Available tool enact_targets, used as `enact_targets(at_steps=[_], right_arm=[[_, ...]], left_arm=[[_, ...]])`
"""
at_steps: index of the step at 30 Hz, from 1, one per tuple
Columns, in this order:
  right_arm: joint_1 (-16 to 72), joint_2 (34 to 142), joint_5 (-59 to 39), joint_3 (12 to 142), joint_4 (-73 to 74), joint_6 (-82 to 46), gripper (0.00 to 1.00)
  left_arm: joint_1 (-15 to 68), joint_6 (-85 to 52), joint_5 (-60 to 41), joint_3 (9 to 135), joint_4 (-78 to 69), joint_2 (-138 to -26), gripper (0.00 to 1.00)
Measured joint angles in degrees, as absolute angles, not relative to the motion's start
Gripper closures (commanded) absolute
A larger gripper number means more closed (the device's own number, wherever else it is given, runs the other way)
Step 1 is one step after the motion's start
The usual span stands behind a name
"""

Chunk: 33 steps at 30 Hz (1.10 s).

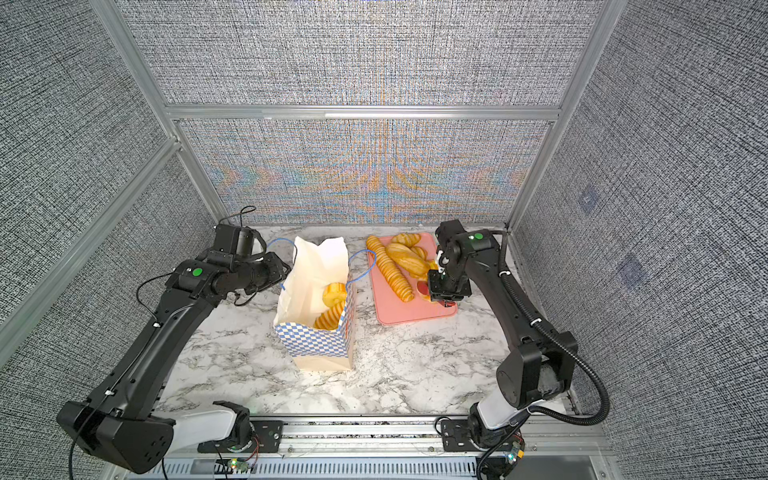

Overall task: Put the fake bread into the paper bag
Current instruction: 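Lower the tongs onto the bundt-shaped roll on the tray and squeeze shut, then lift the bundt-shaped roll in the tongs over the paper bag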

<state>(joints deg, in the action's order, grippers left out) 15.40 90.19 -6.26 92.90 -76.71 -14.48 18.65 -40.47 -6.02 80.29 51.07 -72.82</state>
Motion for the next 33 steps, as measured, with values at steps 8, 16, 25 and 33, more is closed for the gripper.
enact_targets(at_steps=[8,16,25,33], right_arm=[[15.29,90.0,-7.03,102.28,-80.29,-15.11,0.67],[15.27,91.53,-9.76,114.48,-83.81,-15.88,0.68],[15.57,93.45,-13.5,128.4,-86.37,-17.45,0.68],[17.72,95.02,-16.67,138.98,-88.14,-18.7,0.67]], left_arm=[[18.61,-40.01,-6.17,80.47,51.07,-72.79,0.83],[18.61,-39.57,-6.24,80.47,51.09,-72.4,0.8],[18.61,-39.22,-6.28,79.92,51.11,-70.43,0.43],[18.61,-37.36,-7.49,79.13,52.93,-70.39,0.48]])
